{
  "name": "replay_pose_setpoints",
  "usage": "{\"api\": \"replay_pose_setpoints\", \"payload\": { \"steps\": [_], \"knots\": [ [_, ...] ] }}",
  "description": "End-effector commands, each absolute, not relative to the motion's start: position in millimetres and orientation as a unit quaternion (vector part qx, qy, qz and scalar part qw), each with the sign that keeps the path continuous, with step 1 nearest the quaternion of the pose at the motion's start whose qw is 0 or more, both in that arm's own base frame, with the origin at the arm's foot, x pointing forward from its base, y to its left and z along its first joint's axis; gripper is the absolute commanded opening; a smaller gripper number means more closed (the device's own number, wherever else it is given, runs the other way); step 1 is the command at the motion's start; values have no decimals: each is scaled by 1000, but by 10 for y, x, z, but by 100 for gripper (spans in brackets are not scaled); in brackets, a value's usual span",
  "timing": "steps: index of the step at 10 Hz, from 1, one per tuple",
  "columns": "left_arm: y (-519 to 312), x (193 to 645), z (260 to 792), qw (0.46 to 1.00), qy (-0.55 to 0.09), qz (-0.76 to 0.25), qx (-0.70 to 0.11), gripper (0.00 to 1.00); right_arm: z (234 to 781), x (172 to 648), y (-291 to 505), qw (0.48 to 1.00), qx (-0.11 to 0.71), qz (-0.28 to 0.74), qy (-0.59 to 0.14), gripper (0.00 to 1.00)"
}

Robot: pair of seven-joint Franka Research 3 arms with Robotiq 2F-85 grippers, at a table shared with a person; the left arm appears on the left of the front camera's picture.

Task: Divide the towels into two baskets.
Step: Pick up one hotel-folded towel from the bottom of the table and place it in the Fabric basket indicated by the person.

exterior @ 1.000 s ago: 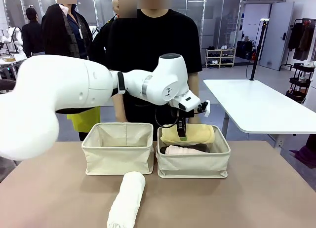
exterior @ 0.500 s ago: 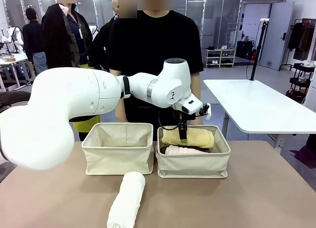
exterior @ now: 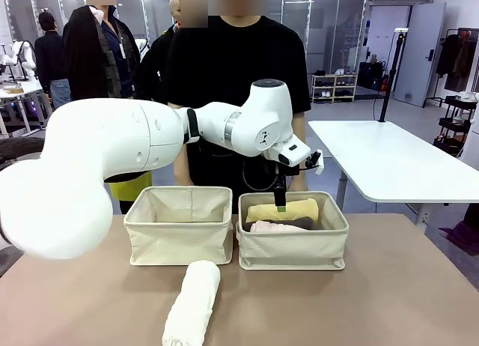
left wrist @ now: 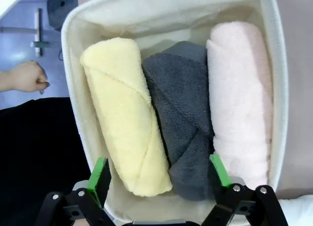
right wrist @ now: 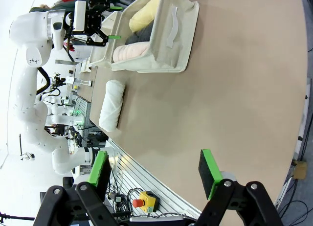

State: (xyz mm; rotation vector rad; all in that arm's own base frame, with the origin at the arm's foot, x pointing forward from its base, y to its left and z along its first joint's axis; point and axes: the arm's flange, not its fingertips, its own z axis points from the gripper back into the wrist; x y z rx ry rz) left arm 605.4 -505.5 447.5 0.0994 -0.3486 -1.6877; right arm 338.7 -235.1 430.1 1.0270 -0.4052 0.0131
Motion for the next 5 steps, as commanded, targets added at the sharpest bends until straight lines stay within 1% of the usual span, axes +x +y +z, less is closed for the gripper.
{"api": "replay_pose_setpoints", "payload": {
  "steps": [1, 5],
  "knots": [
    [-5046, 6081, 4427, 649, -155, -744, 42, 100, 4345, 3349, -2327, 850, 493, -5, -187, 92],
    [-5046, 6081, 4427, 649, -155, -744, 42, 100, 4345, 3349, -2327, 850, 493, -5, -187, 92]
  ]
}}
